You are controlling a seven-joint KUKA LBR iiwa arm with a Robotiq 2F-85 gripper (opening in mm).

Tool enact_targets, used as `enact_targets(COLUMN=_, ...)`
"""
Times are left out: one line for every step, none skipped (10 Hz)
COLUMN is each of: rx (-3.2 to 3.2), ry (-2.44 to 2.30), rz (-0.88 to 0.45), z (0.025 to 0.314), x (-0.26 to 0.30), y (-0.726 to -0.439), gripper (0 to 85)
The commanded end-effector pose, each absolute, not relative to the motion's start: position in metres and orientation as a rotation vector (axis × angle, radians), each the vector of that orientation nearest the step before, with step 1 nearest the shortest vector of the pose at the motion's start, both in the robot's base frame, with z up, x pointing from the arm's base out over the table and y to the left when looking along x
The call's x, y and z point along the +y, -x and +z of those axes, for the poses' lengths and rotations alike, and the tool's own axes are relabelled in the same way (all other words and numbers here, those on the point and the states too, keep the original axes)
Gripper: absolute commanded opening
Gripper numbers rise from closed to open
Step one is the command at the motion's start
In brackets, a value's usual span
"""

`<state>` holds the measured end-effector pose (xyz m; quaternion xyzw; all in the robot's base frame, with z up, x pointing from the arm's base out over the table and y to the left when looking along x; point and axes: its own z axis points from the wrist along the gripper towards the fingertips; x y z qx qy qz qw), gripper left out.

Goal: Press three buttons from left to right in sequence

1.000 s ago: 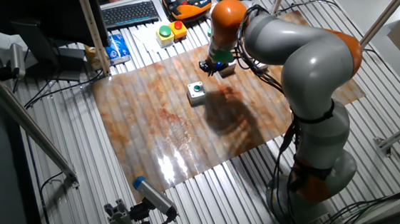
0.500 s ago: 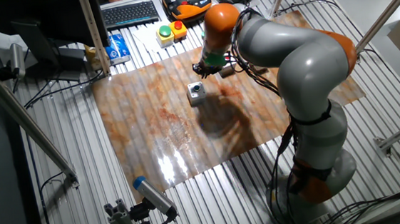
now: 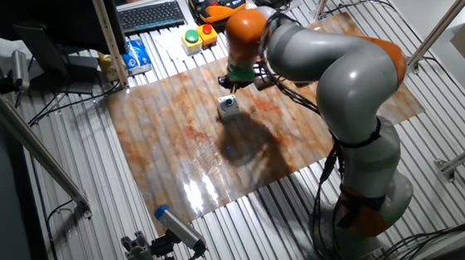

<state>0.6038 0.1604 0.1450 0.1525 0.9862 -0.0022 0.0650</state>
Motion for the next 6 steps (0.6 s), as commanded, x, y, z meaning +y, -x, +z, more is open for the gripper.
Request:
enact_targets(rx=2.97, ry=-0.467, rz=-0.019, z=0.1451, x=0.1599, y=-0.6038, gripper=34.0)
enact_targets(rx=2.957, ry=-0.483, rz=-0.041, z=0.1448, x=0.16, y=-0.6035, gripper=34.0)
enact_targets(rx=2.947, ry=-0.496, rz=-0.061, z=0.1445, x=0.1601, y=-0.6032, gripper=34.0)
enact_targets(rx=2.94, ry=-0.492, rz=-0.083, z=0.1438, x=0.1604, y=-0.6033, gripper=51.0)
enact_targets(rx=2.94, ry=-0.478, rz=-0.107, z=0.1431, x=0.1605, y=-0.6036, gripper=51.0)
enact_targets(rx=2.939, ry=-0.465, rz=-0.139, z=0.1426, x=0.1606, y=-0.6036, gripper=51.0)
